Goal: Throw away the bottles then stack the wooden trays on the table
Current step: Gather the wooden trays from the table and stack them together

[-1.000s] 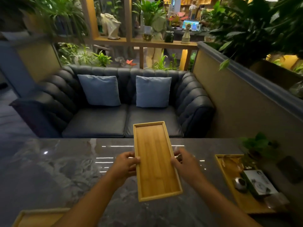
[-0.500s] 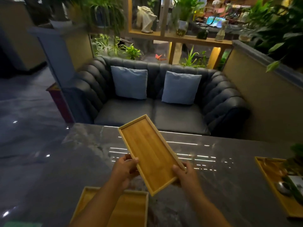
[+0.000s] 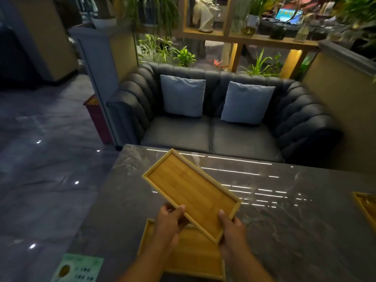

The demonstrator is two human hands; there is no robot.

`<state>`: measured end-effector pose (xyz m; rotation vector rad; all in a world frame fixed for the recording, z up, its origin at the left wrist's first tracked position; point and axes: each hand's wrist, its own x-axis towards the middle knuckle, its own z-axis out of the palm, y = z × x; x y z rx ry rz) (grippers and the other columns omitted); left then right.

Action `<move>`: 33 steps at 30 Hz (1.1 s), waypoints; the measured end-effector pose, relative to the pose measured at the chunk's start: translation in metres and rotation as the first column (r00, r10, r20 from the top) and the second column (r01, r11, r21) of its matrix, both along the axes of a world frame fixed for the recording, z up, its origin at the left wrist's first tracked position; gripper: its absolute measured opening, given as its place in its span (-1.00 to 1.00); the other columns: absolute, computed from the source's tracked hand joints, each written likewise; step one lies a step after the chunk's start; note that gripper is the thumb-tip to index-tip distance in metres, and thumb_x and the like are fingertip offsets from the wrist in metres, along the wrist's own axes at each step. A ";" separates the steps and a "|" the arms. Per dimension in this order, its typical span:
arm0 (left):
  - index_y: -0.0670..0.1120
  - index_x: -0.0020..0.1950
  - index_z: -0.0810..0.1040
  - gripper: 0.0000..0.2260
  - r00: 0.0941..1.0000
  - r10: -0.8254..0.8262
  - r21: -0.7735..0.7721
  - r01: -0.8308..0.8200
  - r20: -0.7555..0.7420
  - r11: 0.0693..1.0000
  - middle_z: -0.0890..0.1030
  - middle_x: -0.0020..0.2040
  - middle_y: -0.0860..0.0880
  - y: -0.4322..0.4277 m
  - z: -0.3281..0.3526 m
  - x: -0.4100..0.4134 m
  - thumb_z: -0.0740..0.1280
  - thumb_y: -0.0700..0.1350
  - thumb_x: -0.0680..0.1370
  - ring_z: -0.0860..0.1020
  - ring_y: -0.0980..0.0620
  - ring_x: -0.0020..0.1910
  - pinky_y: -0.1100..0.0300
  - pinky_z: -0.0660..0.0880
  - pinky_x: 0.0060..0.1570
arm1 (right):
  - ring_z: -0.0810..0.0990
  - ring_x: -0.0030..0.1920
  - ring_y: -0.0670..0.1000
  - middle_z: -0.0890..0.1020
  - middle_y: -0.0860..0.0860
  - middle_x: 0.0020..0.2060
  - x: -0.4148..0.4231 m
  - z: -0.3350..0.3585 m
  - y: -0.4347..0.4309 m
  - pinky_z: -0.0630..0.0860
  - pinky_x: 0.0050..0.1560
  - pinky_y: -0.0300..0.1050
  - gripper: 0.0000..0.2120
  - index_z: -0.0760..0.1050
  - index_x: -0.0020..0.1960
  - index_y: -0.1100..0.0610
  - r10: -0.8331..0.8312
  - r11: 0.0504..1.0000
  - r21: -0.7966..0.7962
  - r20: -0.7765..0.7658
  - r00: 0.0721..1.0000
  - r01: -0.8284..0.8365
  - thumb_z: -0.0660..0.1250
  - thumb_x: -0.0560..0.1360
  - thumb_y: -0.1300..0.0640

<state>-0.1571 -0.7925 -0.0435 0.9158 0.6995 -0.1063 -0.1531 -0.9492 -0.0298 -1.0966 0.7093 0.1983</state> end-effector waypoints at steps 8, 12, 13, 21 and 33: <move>-0.17 0.18 0.49 -0.74 1.000 0.007 -0.096 -0.009 -0.022 0.995 0.64 0.09 -0.23 0.016 -0.003 -0.018 0.36 -0.31 0.50 0.63 -0.24 0.05 -0.07 0.64 -0.15 | 0.61 0.07 0.31 0.62 0.29 0.10 -0.003 0.001 0.014 0.51 0.15 0.39 -0.69 0.44 0.31 0.21 0.019 0.999 -0.046 0.012 1.000 -0.018 0.28 0.58 0.20; -0.15 0.21 0.46 -0.73 1.000 0.011 -0.133 -0.009 0.009 0.991 0.64 0.09 -0.25 0.030 -0.003 -0.015 0.33 -0.28 0.52 0.65 -0.23 0.01 -0.09 0.63 -0.18 | 0.61 0.06 0.30 0.63 0.24 0.08 -0.002 0.004 0.009 0.52 0.13 0.37 -0.75 0.45 0.26 0.15 0.053 0.999 -0.011 0.033 0.998 -0.053 0.28 0.58 0.19; -0.14 0.22 0.46 -0.72 0.999 0.026 -0.135 -0.022 0.028 0.991 0.66 0.08 -0.24 0.037 -0.003 -0.014 0.33 -0.27 0.52 0.67 -0.22 -0.01 -0.09 0.63 -0.18 | 0.62 0.05 0.29 0.64 0.22 0.06 -0.001 0.005 0.008 0.54 0.10 0.34 -0.77 0.46 0.24 0.14 0.067 0.998 0.003 0.038 0.997 -0.068 0.28 0.58 0.18; -0.21 0.26 0.44 -0.71 0.983 0.031 -0.001 -0.031 0.179 1.000 0.65 0.02 -0.23 0.108 0.004 -0.003 0.27 -0.14 0.57 0.69 -0.12 -0.13 -0.02 0.66 -0.24 | 0.68 0.01 0.27 0.70 0.19 0.01 0.000 0.011 -0.018 0.63 -0.11 0.22 -0.81 0.51 0.16 0.12 0.153 0.987 0.040 0.071 0.986 -0.156 0.31 0.55 0.19; -0.06 0.24 0.49 -0.58 0.944 -0.318 0.328 0.275 0.084 0.904 0.66 0.07 -0.20 0.162 0.020 -0.005 0.41 -0.06 0.40 0.67 -0.21 -0.04 -0.02 0.64 -0.21 | 0.71 0.00 0.23 0.71 0.19 0.03 -0.002 0.019 -0.033 0.66 -0.20 0.14 -0.64 0.50 0.23 0.16 0.356 0.933 0.005 0.153 0.922 -0.361 0.36 0.44 0.18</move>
